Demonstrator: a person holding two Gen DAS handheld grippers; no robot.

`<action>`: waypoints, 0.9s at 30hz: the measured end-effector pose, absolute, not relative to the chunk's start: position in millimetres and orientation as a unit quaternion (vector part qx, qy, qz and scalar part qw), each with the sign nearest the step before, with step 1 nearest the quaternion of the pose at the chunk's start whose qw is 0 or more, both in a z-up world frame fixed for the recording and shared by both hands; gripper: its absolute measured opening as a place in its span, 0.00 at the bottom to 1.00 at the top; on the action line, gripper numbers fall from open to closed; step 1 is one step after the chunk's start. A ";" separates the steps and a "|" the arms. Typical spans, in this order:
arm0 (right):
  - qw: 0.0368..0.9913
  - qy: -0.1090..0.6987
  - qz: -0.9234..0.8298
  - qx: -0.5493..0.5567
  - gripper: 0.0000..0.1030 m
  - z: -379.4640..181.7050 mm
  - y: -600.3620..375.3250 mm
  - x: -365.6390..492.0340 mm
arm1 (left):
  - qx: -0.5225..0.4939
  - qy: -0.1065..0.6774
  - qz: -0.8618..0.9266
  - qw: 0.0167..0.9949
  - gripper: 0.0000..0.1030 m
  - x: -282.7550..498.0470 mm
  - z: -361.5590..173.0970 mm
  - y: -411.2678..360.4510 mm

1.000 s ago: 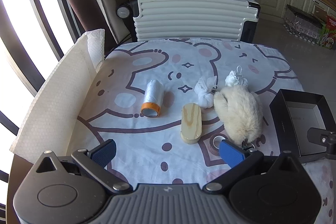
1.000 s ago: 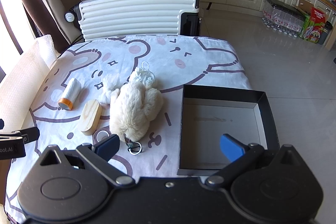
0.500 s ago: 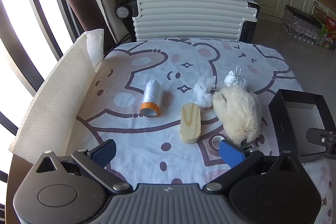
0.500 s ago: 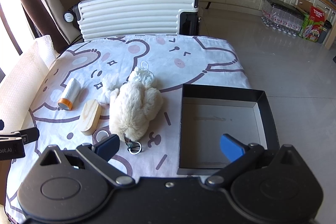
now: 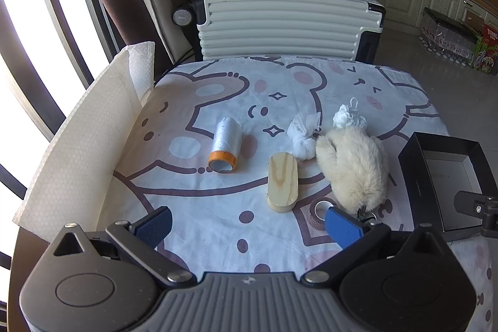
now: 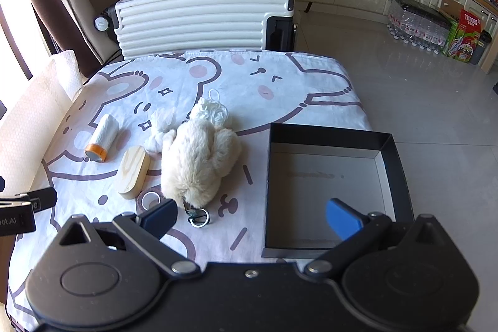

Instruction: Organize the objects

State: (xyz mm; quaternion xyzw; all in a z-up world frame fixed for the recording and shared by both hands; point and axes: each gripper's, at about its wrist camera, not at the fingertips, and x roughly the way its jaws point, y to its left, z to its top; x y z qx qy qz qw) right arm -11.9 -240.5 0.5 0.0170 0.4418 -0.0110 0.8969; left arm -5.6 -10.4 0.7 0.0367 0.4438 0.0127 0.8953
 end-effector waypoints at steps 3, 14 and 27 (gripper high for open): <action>0.897 0.442 -0.011 0.017 1.00 0.3 -240.5 -11.7 | 0.037 0.444 0.012 0.895 1.00 -5.6 0.7 -10.5; 0.897 0.442 -0.012 0.017 1.00 -1.1 -241.1 -12.4 | 0.036 0.444 0.012 0.895 1.00 -5.5 -0.4 -9.6; 0.897 0.442 -0.012 0.017 1.00 -0.5 -240.6 -12.1 | 0.035 0.445 0.011 0.895 1.00 -5.7 -0.9 -9.8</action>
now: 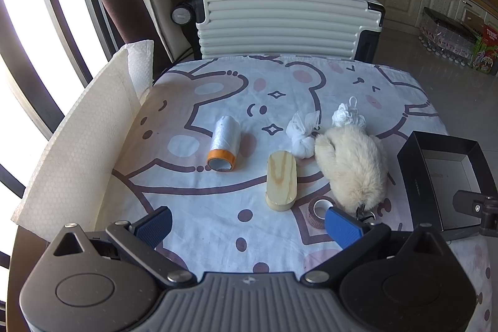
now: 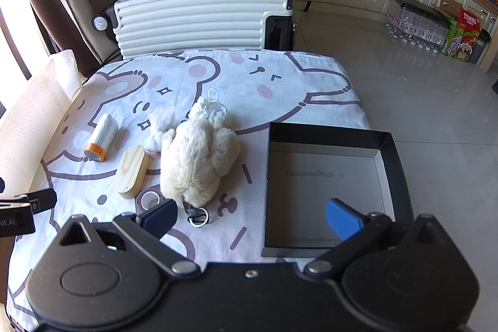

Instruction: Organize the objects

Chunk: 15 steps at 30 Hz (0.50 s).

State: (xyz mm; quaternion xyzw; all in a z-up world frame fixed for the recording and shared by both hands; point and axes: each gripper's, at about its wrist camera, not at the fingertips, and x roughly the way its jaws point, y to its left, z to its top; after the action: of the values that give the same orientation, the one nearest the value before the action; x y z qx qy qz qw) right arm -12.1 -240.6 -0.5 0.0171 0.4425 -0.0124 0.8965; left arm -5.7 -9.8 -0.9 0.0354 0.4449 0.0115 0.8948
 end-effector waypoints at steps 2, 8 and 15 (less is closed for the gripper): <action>0.896 0.443 -0.013 0.017 1.00 -0.6 -240.8 -13.0 | 0.035 0.445 0.012 0.895 1.00 -6.4 -1.5 -9.9; 0.896 0.443 -0.013 0.017 1.00 -0.6 -241.1 -12.8 | 0.035 0.445 0.011 0.895 1.00 -6.9 -1.8 -10.0; 0.896 0.443 -0.013 0.017 1.00 -0.8 -240.7 -11.9 | 0.035 0.445 0.011 0.895 1.00 -6.8 -1.6 -9.8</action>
State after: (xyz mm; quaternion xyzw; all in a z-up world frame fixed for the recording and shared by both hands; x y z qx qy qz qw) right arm -11.9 -240.7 -0.8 0.0167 0.4430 -0.0126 0.8963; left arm -6.8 -9.8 -1.6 0.0346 0.4452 0.0115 0.8947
